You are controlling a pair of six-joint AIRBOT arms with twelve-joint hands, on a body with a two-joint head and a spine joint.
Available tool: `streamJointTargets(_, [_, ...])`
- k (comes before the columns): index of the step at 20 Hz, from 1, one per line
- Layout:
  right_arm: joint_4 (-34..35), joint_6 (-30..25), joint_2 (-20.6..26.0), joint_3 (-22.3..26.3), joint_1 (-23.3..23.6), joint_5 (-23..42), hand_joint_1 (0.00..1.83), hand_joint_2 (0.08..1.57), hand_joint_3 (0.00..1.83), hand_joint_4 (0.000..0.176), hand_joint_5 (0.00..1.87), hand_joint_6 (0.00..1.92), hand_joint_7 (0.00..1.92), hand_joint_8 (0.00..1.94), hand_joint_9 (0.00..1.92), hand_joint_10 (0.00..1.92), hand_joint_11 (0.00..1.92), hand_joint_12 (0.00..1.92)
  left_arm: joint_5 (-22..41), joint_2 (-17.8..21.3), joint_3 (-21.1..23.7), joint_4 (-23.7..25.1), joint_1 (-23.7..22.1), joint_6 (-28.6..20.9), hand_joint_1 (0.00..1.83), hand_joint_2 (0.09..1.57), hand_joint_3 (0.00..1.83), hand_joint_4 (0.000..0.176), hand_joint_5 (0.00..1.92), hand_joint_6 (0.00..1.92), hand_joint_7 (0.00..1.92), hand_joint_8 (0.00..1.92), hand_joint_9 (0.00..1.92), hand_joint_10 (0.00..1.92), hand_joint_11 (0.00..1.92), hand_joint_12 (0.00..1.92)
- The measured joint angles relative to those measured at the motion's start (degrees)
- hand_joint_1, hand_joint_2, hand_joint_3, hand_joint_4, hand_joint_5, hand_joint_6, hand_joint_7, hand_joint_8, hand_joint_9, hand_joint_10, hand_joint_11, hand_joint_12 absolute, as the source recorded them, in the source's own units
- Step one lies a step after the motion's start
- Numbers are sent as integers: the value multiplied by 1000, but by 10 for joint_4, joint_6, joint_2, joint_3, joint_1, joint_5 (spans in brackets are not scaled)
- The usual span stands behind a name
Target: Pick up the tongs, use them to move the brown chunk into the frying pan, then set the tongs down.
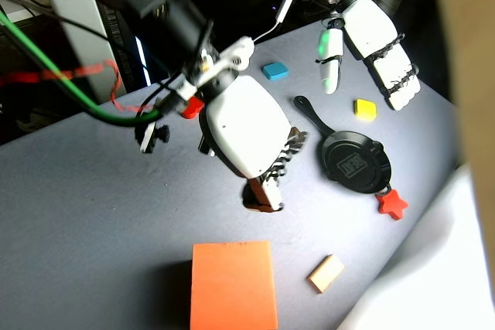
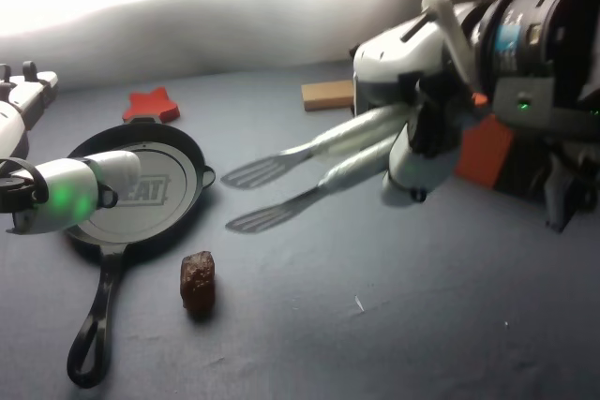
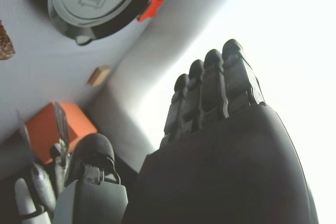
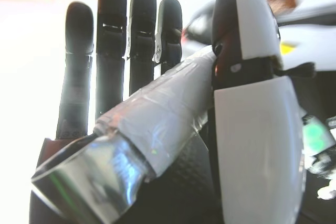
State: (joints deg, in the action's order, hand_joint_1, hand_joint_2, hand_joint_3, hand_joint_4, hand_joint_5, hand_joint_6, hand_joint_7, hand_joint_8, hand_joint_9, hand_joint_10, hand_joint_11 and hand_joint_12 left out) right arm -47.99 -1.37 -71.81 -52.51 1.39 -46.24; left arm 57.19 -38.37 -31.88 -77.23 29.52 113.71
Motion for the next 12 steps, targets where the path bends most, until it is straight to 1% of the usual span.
streamJointTargets(2, [1,-6,-19,0,-8,-16,1075,1168,7,0,920,4,931,4,932,32,347,1443,3,0,0,2,0,0,0,1187,3,0,29,8,61,6,26,5,10,5])
streamJointTargets(6, [4,-26,-44,-2,-17,-13,1075,1170,6,0,931,7,950,7,943,34,354,1414,3,0,0,0,0,0,0,1176,0,0,26,6,63,6,26,5,12,7])
streamJointTargets(8, [3,-27,-60,-15,-24,-12,1107,1157,0,0,945,10,964,8,961,38,381,1387,3,0,1,0,0,1,0,1185,2,0,20,3,55,2,20,2,4,4])
streamJointTargets(12, [-3,-30,-84,-35,-24,-16,1109,1152,0,0,934,4,960,4,950,32,369,1387,3,0,3,-3,0,5,0,1188,3,0,25,4,57,2,24,3,7,3])
